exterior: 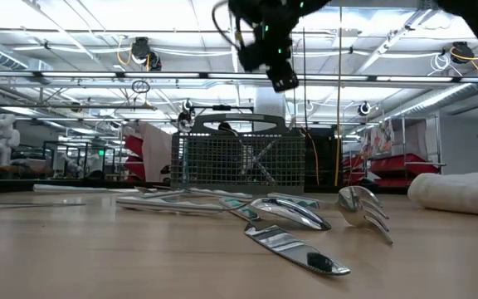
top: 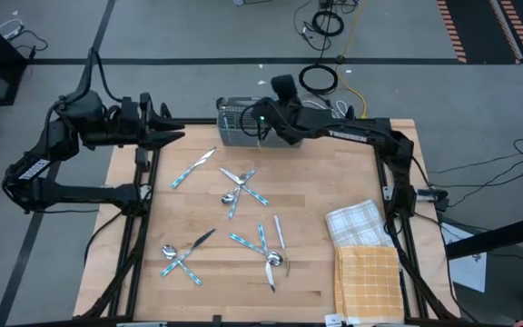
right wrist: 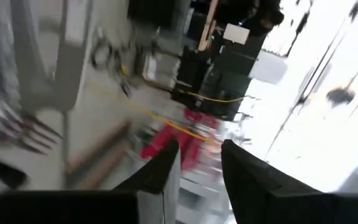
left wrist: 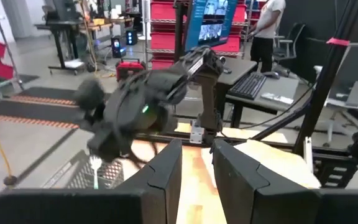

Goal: Sort silverware
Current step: Put the bottom blue fork into the gray silverware basket

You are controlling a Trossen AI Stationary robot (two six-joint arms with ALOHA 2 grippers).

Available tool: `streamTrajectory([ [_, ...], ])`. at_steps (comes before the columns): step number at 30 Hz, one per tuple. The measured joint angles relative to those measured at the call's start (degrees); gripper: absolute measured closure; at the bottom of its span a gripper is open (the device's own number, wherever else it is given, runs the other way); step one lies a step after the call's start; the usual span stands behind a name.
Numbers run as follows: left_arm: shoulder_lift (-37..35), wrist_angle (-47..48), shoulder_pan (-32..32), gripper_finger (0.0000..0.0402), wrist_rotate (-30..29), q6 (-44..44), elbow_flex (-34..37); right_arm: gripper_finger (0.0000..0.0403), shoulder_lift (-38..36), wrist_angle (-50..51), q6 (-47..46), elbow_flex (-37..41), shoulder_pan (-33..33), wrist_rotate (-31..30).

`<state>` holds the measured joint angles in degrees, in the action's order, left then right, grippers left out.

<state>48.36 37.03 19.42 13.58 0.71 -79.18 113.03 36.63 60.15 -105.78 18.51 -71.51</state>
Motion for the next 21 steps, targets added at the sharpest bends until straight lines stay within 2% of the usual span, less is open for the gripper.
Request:
streamTrajectory([
  [2,0.00,0.39,0.00,0.0307,0.46,1.38,0.00,0.0298,-1.94,1.66,-10.70,-0.24,-1.71,1.39],
  [4,-0.01,1.75,-0.04,0.0307,0.92,2.02,-0.02,0.0298,-4.09,6.01,-25.55,-0.33,-4.18,3.17],
  [6,-0.09,4.15,-0.04,0.0307,0.94,2.01,-0.02,0.0298,-6.21,13.86,-42.81,-0.43,-7.31,9.26],
  [10,-0.11,8.00,-0.06,0.0307,1.00,1.99,-0.02,0.0298,-8.14,26.17,-76.60,-0.43,-12.53,36.10],
  [12,-0.09,8.66,-0.07,0.0307,1.11,2.01,-0.02,0.0298,-7.92,29.48,-86.31,-0.28,-14.74,46.87],
  [13,-0.11,8.96,-0.05,0.0307,1.14,2.01,-0.02,0.0298,-7.50,30.24,-89.87,0.08,-16.14,49.75],
  [21,-0.13,9.24,-0.05,0.0307,1.35,1.99,-0.02,0.0295,-5.37,32.79,-113.23,9.60,-28.56,53.66],
])
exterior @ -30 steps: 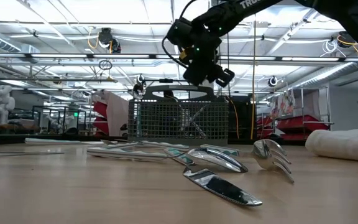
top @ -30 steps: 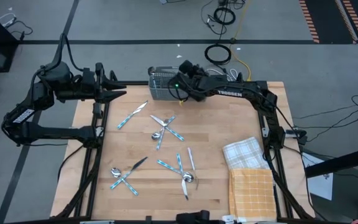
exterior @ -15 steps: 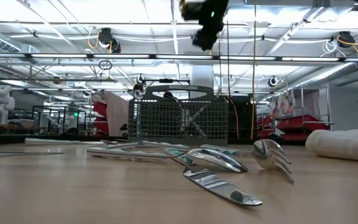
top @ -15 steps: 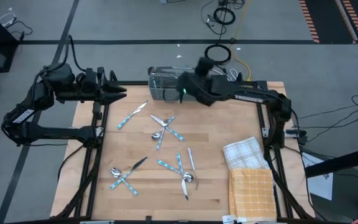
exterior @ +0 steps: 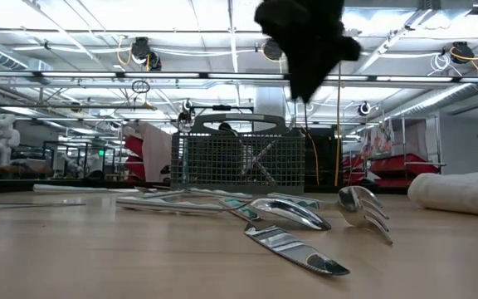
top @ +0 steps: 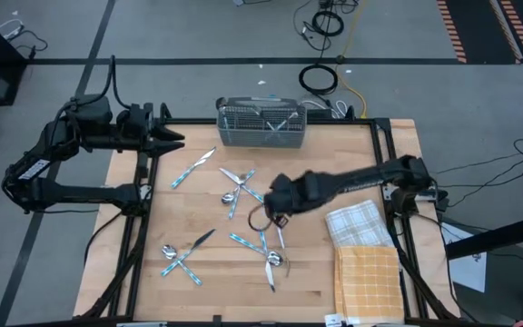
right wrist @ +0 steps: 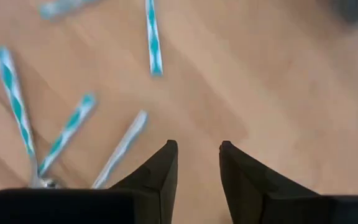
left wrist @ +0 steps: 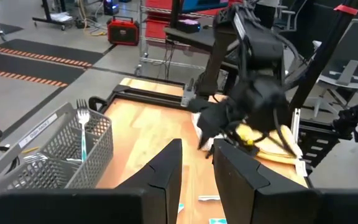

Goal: Sort silverware
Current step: Put the bottom blue fork into the gray silverware basket

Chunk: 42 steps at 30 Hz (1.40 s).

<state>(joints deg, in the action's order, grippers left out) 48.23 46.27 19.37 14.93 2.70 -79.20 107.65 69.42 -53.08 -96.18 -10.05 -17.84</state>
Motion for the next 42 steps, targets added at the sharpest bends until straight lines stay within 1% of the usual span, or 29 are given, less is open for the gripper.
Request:
streamTrajectory([
  [4,-0.04,0.42,-0.01,0.0307,0.25,-0.02,0.00,0.0273,0.62,-3.06,-10.55,5.66,-4.63,6.09],
  [6,-0.04,0.69,-0.01,0.0307,0.42,-0.04,0.00,0.0252,0.62,-5.82,-15.13,8.15,-6.67,7.11],
  [11,-0.04,0.92,-0.01,0.0307,1.22,0.00,0.00,0.0187,0.93,-13.29,-25.09,11.29,-9.83,8.48],
  [15,-0.04,1.16,-0.01,0.0307,1.95,0.00,0.00,0.0150,1.92,-17.81,-28.75,12.30,-11.16,8.94],
  [19,-0.04,2.03,0.01,0.0307,1.98,0.01,0.00,0.0139,3.44,-20.39,-29.68,12.30,-11.40,8.89],
  [27,-0.04,4.25,-0.04,0.0307,2.52,0.02,0.00,0.0141,9.26,-21.02,-29.99,12.30,-11.45,10.63],
  [30,-0.04,4.25,-0.03,0.0307,2.52,0.02,0.00,0.0156,11.99,-22.18,-29.28,12.28,-11.45,10.87],
  [33,-0.04,4.25,-0.03,0.0307,2.52,0.04,0.00,0.0188,13.92,-22.99,-28.55,12.00,-11.45,13.05],
  [35,-0.04,4.25,-0.06,0.0307,2.59,0.02,0.00,0.0229,14.86,-22.34,-28.59,11.98,-11.25,15.05],
  [37,-0.04,4.23,-0.05,0.0307,2.57,0.02,0.00,0.0291,15.15,-21.52,-28.59,11.95,-11.38,15.21],
  [39,-0.04,4.23,-0.05,0.0307,2.57,0.00,0.00,0.0364,14.99,-21.06,-28.16,12.00,-11.43,15.39],
  [40,-0.04,4.23,-0.03,0.0307,2.58,0.00,0.00,0.0382,14.72,-21.10,-27.16,12.00,-11.38,15.62],
  [42,-0.04,4.23,-0.05,0.0307,2.58,-0.10,0.00,0.0390,14.07,-20.51,-26.11,12.04,-11.22,15.91],
])
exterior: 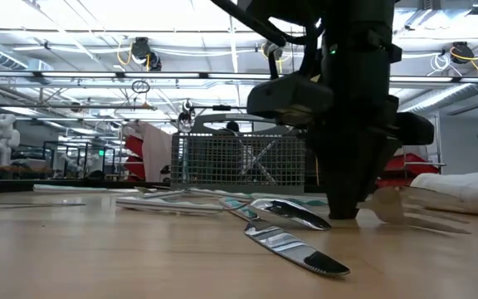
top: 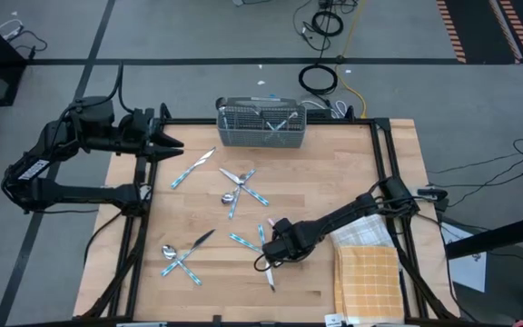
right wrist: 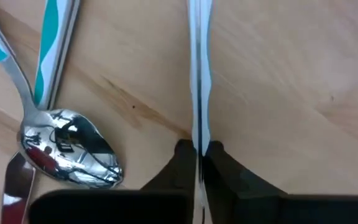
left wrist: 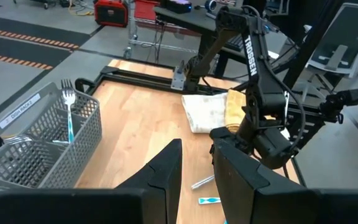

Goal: Sort silverware
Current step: Put the bottom blue fork into the gray silverware basket

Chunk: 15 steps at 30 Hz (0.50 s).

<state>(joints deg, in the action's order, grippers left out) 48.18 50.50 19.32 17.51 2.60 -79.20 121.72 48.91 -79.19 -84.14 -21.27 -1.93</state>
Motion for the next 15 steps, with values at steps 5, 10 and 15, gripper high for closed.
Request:
streamTrajectory([
  [5,0.00,-0.02,0.00,0.0307,-0.01,-0.43,0.00,0.0401,-3.68,4.92,3.91,-0.14,1.74,-0.40],
  [10,0.00,-0.11,0.00,0.0307,0.01,-1.92,0.00,0.0402,-9.22,20.38,12.53,-6.68,6.65,-9.92],
  [15,0.00,-0.22,0.01,0.0307,-0.01,-2.03,0.00,0.0402,-11.32,34.04,26.84,-17.34,15.54,-20.25],
])
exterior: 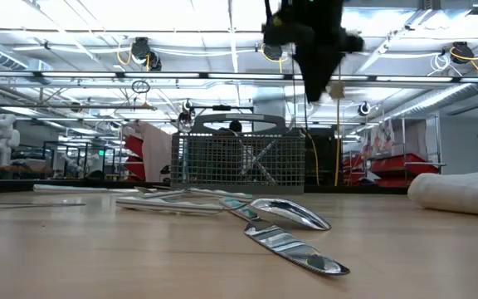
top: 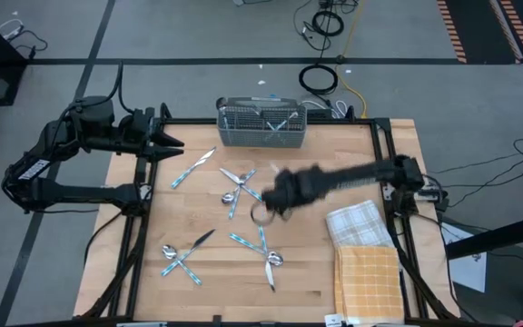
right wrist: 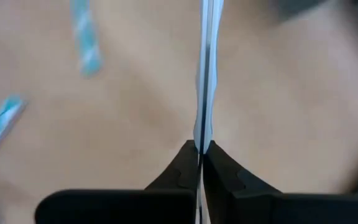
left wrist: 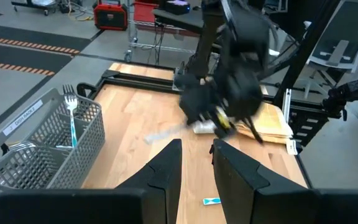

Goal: Sort silverware
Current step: Put the bottom blue fork into the gray silverware basket

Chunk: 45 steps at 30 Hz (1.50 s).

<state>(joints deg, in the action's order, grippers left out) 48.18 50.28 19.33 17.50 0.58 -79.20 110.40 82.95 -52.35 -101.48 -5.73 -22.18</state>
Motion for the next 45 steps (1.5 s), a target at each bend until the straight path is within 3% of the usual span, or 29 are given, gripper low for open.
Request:
streamTrajectory([
  [3,0.00,-0.02,0.00,0.0307,0.00,0.00,0.00,0.0403,-0.27,6.06,8.78,-7.20,5.88,-7.09],
  [8,0.00,-0.02,0.00,0.0307,0.00,0.13,0.00,0.0403,-0.18,6.22,24.87,-16.42,14.80,-16.69],
  [13,0.00,-0.02,0.00,0.0307,0.00,0.20,0.00,0.0403,-0.04,6.26,45.04,-18.03,21.87,-23.78],
  [16,0.00,-0.02,0.00,0.0307,-0.04,0.48,0.00,0.0403,1.37,7.21,59.50,-18.05,23.66,-31.04],
  [21,0.00,-0.02,0.00,0.0307,-0.76,0.48,0.00,0.0403,5.93,2.51,85.23,-18.03,24.15,-52.83],
  [23,0.00,-0.02,-0.01,0.0307,-1.24,0.50,0.00,0.0403,7.66,-1.83,95.19,-18.03,24.20,-57.67],
  [25,0.00,0.01,0.00,0.0307,-1.38,0.50,0.00,0.0403,9.10,-5.28,102.57,-18.03,24.28,-58.74],
  [45,0.00,0.14,0.00,0.0307,-1.51,0.55,0.00,0.0403,19.99,-0.41,105.40,-18.03,24.35,-57.18],
])
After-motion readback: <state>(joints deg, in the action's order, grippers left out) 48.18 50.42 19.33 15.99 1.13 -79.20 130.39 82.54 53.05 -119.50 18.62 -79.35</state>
